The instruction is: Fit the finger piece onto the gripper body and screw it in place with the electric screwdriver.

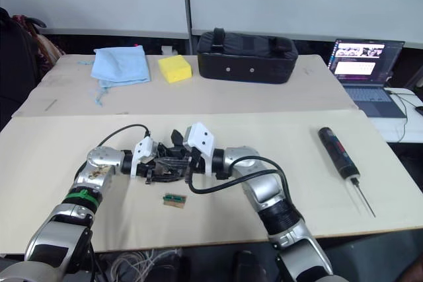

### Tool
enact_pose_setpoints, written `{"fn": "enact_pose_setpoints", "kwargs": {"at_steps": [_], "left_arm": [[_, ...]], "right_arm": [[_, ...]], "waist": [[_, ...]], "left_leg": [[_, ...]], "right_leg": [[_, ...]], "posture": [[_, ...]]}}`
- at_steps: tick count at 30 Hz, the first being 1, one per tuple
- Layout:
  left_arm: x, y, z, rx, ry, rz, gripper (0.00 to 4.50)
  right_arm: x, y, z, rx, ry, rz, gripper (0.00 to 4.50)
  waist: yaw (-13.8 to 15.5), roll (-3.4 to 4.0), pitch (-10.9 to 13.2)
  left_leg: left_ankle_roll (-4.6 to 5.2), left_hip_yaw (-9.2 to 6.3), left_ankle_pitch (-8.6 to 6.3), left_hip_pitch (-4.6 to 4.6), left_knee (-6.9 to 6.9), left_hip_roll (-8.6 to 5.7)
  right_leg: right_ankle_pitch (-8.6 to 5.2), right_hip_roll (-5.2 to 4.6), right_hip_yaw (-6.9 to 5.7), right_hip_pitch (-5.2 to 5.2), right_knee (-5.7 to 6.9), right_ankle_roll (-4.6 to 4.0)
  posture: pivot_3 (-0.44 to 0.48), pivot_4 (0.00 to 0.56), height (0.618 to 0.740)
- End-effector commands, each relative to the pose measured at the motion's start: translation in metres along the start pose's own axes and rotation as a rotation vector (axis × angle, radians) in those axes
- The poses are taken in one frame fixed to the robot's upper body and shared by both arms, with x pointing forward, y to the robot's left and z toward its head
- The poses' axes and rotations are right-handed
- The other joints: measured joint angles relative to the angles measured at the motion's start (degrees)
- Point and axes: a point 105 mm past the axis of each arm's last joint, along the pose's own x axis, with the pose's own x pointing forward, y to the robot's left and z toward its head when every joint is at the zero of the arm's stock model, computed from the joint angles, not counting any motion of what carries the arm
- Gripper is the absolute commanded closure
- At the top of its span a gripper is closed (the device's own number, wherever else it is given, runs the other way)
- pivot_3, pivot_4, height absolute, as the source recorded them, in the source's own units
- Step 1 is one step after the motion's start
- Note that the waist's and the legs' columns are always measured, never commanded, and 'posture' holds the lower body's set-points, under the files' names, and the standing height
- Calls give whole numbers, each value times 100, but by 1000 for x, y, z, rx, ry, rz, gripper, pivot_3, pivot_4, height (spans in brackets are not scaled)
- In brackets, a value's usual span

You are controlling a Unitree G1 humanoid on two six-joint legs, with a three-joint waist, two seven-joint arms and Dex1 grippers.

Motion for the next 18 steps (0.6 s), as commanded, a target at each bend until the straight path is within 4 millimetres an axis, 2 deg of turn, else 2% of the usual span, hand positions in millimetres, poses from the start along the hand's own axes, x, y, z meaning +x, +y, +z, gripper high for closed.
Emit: {"fn": "enact_pose_setpoints", "kwargs": {"at_steps": [1, 9, 18], "left_arm": [[1, -6, -12, -31, 31, -12, 2181], [-2, -8, -15, -34, 39, -10, 2181], [0, -10, -18, -38, 42, -9, 2181]], "right_arm": [[-1, -1, -2, -39, 10, -4, 4076], [-4, 1, -12, 13, 55, -1, 4076], [-3, 7, -9, 55, 50, 26, 4076]], "waist": [[0, 0, 0], [0, 1, -1], [0, 2, -1]], "left_leg": [[0, 0, 0, 0, 0, 0], [0, 0, 0, 2, -1, 0], [-1, 0, 0, 6, -3, 0]], "right_leg": [[0, 0, 0, 0, 0, 0], [0, 0, 0, 1, 0, 0], [-1, 0, 1, 3, -1, -1]], "posture": [[0, 150, 740], [0, 150, 740], [0, 150, 740]]}}
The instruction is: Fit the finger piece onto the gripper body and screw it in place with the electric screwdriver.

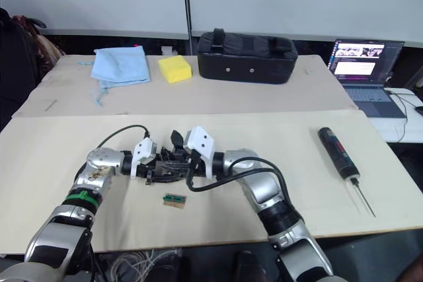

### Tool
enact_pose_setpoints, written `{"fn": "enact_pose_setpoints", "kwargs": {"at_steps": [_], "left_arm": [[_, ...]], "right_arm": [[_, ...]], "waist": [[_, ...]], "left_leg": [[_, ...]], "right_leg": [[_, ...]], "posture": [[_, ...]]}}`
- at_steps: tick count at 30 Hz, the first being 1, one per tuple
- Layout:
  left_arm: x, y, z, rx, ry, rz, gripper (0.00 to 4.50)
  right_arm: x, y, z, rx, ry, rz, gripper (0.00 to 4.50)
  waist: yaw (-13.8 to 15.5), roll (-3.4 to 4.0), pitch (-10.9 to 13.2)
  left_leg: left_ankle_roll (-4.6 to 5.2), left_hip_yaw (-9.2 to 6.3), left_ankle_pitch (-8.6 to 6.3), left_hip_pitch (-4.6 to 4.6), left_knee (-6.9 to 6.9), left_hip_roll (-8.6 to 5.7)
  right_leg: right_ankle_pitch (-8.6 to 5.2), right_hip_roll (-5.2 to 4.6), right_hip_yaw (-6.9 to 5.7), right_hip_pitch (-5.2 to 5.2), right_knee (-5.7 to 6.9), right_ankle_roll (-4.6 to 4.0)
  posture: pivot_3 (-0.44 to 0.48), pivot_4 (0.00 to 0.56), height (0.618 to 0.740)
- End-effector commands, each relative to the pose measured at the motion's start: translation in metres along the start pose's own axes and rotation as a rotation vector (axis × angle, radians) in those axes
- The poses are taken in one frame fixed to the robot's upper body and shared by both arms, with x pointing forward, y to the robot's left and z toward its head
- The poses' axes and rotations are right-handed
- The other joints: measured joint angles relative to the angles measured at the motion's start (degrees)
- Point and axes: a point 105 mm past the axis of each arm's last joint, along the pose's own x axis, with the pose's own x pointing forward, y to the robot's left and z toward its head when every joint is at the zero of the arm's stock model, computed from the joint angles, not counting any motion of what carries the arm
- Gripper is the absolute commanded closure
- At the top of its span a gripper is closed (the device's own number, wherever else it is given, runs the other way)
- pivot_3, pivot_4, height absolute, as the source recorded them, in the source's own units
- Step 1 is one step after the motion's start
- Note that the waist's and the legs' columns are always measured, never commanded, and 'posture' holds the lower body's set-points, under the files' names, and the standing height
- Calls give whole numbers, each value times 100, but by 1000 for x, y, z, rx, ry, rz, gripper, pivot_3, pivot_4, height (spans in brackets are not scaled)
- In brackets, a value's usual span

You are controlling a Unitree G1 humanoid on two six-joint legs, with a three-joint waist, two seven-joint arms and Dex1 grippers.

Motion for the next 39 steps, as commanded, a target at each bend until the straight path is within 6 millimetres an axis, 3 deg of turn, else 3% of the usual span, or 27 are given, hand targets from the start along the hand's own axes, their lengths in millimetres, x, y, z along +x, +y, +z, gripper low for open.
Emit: {"fn": "enact_pose_setpoints", "kwargs": {"at_steps": [1, 19, 27, 34, 39], "left_arm": [[0, -8, -16, -48, 45, -13, 2181], [0, -9, -16, -55, 39, -18, 2181], [-2, -10, -16, -56, 42, -15, 2181], [-2, -11, -17, -59, 42, -15, 2181], [-2, -11, -16, -60, 44, -17, 2181]], "right_arm": [[-1, 5, -2, 12, 14, 17, 4076], [-2, -8, -19, 37, 80, -54, 4076], [-6, 1, -31, 75, 145, 6, 4076], [-2, -11, -30, 94, 148, -69, 4076], [-3, -9, -29, 81, 160, -43, 4076]], "waist": [[0, 0, 0], [0, 2, -2], [1, 4, -4], [-7, 10, -9], [-8, 15, -12]], "left_leg": [[0, 0, 0, 0, 0, 0], [-1, 0, -1, 18, -7, 2], [-2, 1, -1, 20, -10, 2], [-3, 2, -2, 26, -13, 4], [-4, 2, -2, 28, -15, 5]], "right_leg": [[0, 0, 0, 0, 0, 0], [-3, -1, 0, 9, -1, -4], [-5, -3, 1, 9, -2, -6], [-6, -2, 0, 9, -1, -8], [-8, -2, 0, 9, 1, -13]], "posture": [[0, 150, 740], [0, 150, 740], [0, 150, 740], [0, 150, 740], [0, 150, 740]]}}
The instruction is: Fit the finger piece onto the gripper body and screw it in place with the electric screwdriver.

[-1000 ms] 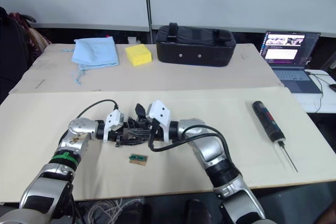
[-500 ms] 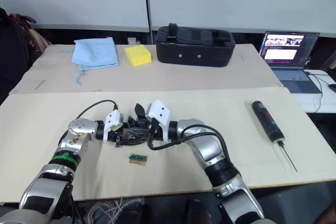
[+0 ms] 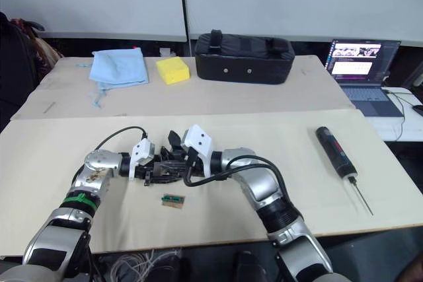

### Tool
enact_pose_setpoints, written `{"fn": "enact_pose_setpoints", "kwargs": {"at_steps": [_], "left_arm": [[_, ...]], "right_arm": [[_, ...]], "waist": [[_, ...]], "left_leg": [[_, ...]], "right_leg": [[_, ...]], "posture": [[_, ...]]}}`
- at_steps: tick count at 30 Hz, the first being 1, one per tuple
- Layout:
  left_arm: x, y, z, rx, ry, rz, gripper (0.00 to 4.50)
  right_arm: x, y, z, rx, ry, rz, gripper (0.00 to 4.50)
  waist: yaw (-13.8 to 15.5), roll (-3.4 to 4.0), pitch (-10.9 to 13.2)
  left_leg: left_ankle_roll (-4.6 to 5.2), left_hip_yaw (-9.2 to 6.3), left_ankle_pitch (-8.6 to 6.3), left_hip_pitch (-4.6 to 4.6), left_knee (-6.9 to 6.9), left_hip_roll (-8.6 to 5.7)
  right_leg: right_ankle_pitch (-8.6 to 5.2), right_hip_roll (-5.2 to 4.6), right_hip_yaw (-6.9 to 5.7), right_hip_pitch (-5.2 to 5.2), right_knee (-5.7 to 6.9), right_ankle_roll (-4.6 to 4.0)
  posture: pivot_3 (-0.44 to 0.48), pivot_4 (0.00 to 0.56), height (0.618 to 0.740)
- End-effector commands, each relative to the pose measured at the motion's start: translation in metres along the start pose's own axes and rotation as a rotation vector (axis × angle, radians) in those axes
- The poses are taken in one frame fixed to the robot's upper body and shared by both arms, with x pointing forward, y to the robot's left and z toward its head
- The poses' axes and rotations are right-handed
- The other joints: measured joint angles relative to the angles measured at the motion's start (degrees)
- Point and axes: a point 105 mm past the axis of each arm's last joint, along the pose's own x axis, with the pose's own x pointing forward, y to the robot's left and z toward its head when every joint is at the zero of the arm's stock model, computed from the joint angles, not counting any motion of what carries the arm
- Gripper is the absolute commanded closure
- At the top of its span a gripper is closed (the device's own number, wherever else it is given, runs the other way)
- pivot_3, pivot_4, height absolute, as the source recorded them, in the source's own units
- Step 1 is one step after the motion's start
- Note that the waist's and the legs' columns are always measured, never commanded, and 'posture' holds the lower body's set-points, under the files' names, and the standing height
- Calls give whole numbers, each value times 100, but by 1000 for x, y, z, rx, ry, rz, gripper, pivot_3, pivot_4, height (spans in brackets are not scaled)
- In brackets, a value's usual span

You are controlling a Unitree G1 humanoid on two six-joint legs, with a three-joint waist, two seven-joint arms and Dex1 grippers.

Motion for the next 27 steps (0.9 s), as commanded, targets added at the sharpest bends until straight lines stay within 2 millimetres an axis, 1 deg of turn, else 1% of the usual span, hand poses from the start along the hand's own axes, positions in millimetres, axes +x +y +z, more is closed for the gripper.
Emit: {"fn": "enact_pose_setpoints", "kwargs": {"at_steps": [1, 4, 6, 7, 8, 9, 13, 14, 16, 20, 23, 25, 27], "left_arm": [[0, -8, -13, -36, 39, -28, 2181], [0, -8, -13, -36, 39, -26, 2181], [0, -8, -13, -37, 39, -24, 2181], [-1, -8, -13, -38, 39, -23, 2181], [-1, -8, -13, -39, 39, -21, 2181], [-1, -8, -13, -40, 39, -20, 2181], [-1, -8, -15, -45, 41, -16, 2181], [-1, -8, -15, -46, 41, -15, 2181], [-1, -9, -16, -47, 40, -13, 2181], [-1, -9, -17, -50, 37, -6, 2181], [0, -3, -14, -42, 10, 41, 2181], [-1, 2, -9, -36, -15, 72, 1109], [-3, 8, -4, -39, -39, 98, 242]], "right_arm": [[-5, -3, -21, 33, 97, -16, 4076], [-3, -2, -8, 17, 32, -13, 4076], [-3, -1, 8, -29, -42, -10, 4076], [-3, -2, 15, -46, -78, -15, 3053], [-3, 0, 23, -68, -109, -8, 2808], [-3, 0, 27, -84, -127, -9, 2433], [-5, 0, 38, -121, -179, -12, 1087], [-5, -1, 41, -128, -191, -19, 691], [-7, 2, 47, -135, -222, -1, 57], [-13, 8, 61, -138, -312, 34, 21], [-21, 10, 73, -163, -380, 44, 21], [-27, 11, 83, -187, -411, 55, 0], [-34, 11, 95, -187, -451, 56, 0]], "waist": [[0, 0, 0], [2, 1, 0], [2, 1, 0], [3, 0, 0], [4, 0, 0], [4, 0, 0], [5, 0, 0], [4, 0, 0], [4, 0, 0], [4, 0, 0], [7, 0, 0], [8, 1, 1], [15, 0, 4]], "left_leg": [[0, 0, 0, 0, 0, 0], [0, 0, 0, 0, 0, 0], [0, 0, 0, -1, -1, 0], [0, 0, 0, -1, -1, 0], [0, 0, 0, -3, -1, 0], [0, 0, 0, -6, -1, 0], [0, 1, 0, -10, -1, 0], [0, 1, 0, -10, -1, 0], [0, 1, 0, -10, -2, 0], [0, 0, 0, -10, -2, 0], [0, -1, 0, -10, -4, 0], [-1, -1, -1, -10, -4, 0], [-2, -1, -1, -13, -4, 0]], "right_leg": [[0, 0, 0, 0, 0, 0], [0, 0, 0, 0, 0, -1], [-1, 0, 0, -1, -1, -1], [-1, 0, 0, -1, -1, -1], [-1, 0, 0, -2, -1, -1], [-1, 0, 0, -5, -2, -1], [-1, 0, 0, -8, -4, -1], [-1, 0, 0, -8, -4, -1], [-1, 0, 0, -8, -4, -1], [-1, 0, 0, -9, -4, -1], [-1, 0, 0, -8, -6, -1], [-1, 0, 0, -7, -7, -1], [-1, 0, 0, -11, -7, -1]], "posture": [[0, 150, 740], [0, 150, 740], [0, 150, 740], [0, 150, 740], [0, 150, 740], [0, 150, 740], [0, 150, 740], [0, 150, 740], [0, 150, 740], [0, 150, 740], [0, 150, 740], [0, 150, 740], [0, 150, 740]]}}
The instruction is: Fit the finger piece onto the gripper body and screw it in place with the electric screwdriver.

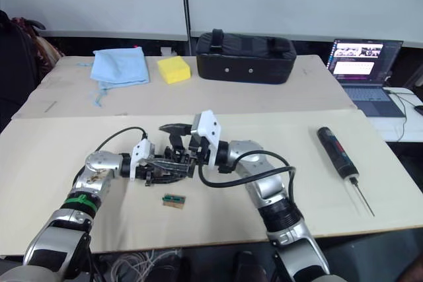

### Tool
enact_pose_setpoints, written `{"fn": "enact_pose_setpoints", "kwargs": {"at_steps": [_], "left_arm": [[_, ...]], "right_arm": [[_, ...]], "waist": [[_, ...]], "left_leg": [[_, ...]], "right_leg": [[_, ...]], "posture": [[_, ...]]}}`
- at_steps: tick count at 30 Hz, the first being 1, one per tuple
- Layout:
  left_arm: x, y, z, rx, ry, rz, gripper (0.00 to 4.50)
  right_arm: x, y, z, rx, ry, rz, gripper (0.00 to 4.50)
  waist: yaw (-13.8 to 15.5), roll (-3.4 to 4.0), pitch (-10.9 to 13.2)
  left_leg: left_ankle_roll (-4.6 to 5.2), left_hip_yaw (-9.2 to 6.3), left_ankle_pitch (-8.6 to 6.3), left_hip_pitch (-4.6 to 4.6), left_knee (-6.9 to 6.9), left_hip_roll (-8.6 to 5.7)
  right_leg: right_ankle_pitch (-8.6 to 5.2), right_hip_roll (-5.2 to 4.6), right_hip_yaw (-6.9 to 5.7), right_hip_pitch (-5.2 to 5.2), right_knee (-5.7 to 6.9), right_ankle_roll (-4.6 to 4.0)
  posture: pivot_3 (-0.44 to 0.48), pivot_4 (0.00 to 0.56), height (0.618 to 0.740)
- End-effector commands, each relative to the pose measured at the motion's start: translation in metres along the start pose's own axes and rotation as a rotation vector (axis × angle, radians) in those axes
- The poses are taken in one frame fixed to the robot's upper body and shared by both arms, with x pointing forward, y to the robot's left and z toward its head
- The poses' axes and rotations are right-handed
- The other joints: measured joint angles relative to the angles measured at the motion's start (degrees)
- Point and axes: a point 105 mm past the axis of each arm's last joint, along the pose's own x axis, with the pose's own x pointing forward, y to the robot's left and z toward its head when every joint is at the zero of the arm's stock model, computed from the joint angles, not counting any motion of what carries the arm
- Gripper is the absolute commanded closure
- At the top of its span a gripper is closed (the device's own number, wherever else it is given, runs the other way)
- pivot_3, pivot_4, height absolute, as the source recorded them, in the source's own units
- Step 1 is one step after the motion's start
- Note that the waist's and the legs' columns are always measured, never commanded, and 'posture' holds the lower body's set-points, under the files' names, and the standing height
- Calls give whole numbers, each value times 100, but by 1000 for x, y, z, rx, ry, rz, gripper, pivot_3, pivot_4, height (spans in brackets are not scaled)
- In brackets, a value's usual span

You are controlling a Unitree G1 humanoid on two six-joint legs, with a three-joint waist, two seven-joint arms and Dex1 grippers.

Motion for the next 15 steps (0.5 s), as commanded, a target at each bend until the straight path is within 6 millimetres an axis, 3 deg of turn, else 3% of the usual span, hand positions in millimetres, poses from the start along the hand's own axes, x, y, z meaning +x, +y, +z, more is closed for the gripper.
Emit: {"fn": "enact_pose_setpoints", "kwargs": {"at_steps": [1, 7, 14, 15], "left_arm": [[-4, 4, 1, -26, -19, 33, 39], [-34, -6, -9, 12, 57, 14, 39], [-86, -4, -3, -11, 30, 142, 39], [-95, -6, 6, 13, -4, 150, 39]], "right_arm": [[-6, -2, 41, -68, -122, 11, 0], [-38, 0, 55, -100, -81, -22, 0], [-108, -7, 47, -91, 39, -309, 0], [-131, -11, 48, -78, 42, -438, 0]], "waist": [[6, 0, 1], [-21, 0, 1], [24, -1, 4], [42, -3, 5]], "left_leg": [[0, -1, 0, -1, 0, 0], [-32, 0, -19, -1, -12, 0], [-31, 2, -18, 6, -50, -1], [-32, 2, -19, 4, -51, -2]], "right_leg": [[0, 0, 0, 0, 0, 0], [-1, -5, 1, -4, -9, -1], [-19, -3, -6, -14, -6, -16], [-21, -4, -6, -15, -8, -16]], "posture": [[0, 150, 740], [0, 150, 740], [0, 150, 740], [0, 150, 740]]}}
